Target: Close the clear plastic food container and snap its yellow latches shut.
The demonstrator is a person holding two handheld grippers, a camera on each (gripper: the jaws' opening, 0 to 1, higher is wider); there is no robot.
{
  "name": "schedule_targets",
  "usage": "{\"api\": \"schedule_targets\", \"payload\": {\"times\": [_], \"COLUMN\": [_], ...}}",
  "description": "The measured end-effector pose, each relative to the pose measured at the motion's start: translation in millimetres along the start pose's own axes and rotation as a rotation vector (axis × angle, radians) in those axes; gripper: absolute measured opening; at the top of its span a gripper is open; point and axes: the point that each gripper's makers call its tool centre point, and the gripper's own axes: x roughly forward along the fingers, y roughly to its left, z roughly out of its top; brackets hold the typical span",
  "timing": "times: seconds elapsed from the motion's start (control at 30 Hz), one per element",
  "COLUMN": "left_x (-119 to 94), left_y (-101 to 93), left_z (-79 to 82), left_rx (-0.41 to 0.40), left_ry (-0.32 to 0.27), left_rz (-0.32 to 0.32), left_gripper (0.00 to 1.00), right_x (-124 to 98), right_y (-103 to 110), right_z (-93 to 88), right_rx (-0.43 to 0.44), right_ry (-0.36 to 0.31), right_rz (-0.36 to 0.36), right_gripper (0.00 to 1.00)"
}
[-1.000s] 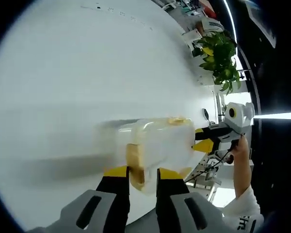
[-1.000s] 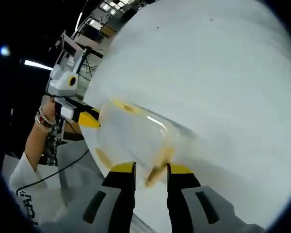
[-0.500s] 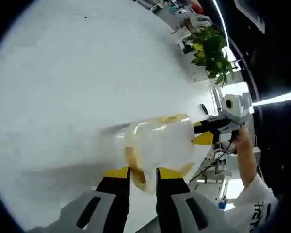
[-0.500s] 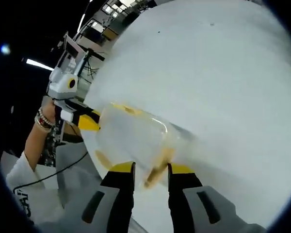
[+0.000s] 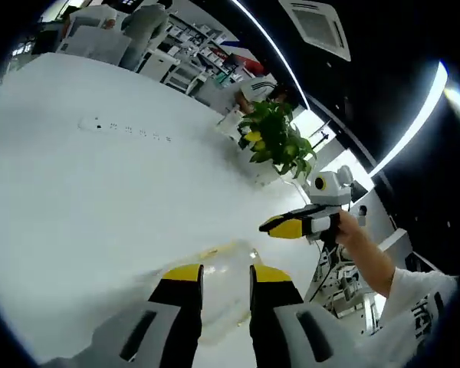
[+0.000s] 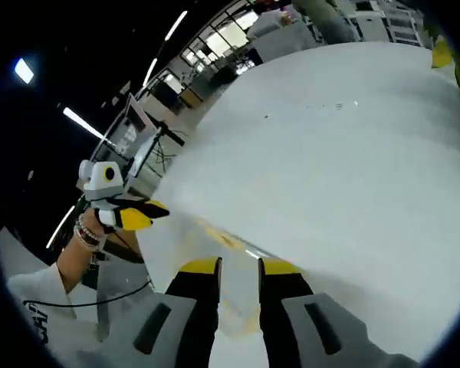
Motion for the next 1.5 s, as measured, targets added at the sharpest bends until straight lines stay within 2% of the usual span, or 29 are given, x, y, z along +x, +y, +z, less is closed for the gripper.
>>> {"api": "schedule_targets", "payload": {"times": [0.1,0.17,0.33,0.43,0.57,0.73,0.93,1.03,1.27,1.5], "left_x": [10,17,30,36,42,46,49,49,46,44], "left_y": [-4.6,-7.2,-10.1,-11.5,-11.8,-6.0,-16.0,-20.4,-32.7,-44.9], "left_z": [-9.2,-14.9,-18.1,-19.4,-22.6,-27.9,-41.0,-46.1,-52.2,-67.3], "left_rx": [0.041,0.083,0.096,0.115,0.116,0.171,0.177,0.182,0.172,0.179], "left_ry": [0.014,0.027,0.024,0.021,0.029,0.047,0.093,0.113,0.120,0.155], "left_rz": [-0.002,-0.012,-0.026,-0.036,-0.043,-0.019,-0.065,-0.078,-0.109,-0.136], "left_gripper": [0.10,0.08,0.05,0.01,0.00,0.00,0.00,0.00,0.00,0.00], "right_x": [13,22,41,49,56,63,69,69,70,70], "right_y": [8,8,13,13,12,7,2,2,-2,-9], "right_z": [-4.9,-9.3,-17.6,-15.7,-15.7,-15.6,-19.3,-14.4,-4.4,0.5], "right_rx": [-0.030,-0.050,-0.068,-0.082,-0.096,-0.100,-0.114,-0.108,-0.113,-0.119], "right_ry": [0.041,0.065,0.111,0.131,0.155,0.176,0.204,0.189,0.165,0.146], "right_rz": [0.012,0.000,0.015,0.024,0.029,0.028,0.022,0.024,0.008,-0.021], "right_gripper": [0.05,0.04,0.01,0.00,0.00,0.00,0.00,0.00,0.00,0.00]}}
